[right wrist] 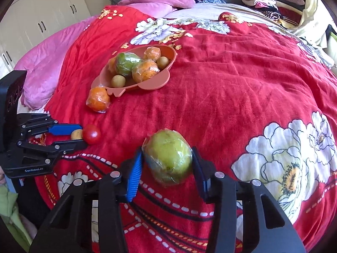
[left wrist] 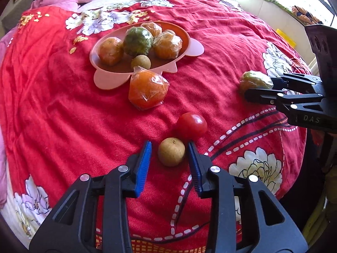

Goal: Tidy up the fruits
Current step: 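Grasp the kiwi with the left gripper while the right gripper grasps the pear, then carry the kiwi and the green wrapped pear over the pink bowl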

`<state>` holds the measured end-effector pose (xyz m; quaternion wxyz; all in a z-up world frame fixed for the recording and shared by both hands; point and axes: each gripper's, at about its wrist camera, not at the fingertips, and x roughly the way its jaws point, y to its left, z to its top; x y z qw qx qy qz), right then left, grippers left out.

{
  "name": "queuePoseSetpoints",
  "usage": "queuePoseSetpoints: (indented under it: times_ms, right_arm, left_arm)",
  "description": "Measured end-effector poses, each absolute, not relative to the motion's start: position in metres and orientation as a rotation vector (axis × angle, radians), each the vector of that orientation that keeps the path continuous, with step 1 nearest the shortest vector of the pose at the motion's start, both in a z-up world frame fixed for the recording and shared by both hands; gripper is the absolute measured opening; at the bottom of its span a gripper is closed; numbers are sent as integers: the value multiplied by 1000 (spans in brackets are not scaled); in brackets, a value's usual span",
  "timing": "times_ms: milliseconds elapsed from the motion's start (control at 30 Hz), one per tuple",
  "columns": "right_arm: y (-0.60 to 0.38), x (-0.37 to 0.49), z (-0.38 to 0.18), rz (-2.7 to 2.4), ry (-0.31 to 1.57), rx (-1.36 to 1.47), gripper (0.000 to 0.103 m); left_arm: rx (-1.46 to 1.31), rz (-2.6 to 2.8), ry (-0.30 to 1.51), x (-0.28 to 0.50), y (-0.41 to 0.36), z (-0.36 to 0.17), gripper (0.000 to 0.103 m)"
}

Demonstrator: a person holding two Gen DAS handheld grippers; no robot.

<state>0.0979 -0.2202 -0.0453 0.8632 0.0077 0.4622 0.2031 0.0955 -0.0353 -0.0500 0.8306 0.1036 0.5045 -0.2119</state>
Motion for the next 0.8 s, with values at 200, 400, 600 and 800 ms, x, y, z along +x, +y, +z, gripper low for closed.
queuePoseSetpoints:
  times_ms: [200,400,600,800]
  right_arm:
    - [-222,99,-49,426,968,30,41]
    - [-222,94,-42,425,956,33,40]
    - [-221,88,-32,437,937,48,40]
    - [-215,81,-17,461,905,52,40]
  left_arm:
    - [218,-459,1075,97,-35,-53,25]
    - [205,-463,1079,99,-34,-52,20]
    - [201,-471,1082,96,-33,-50,18]
    - [179,-475,1067,94,-30,-41,18]
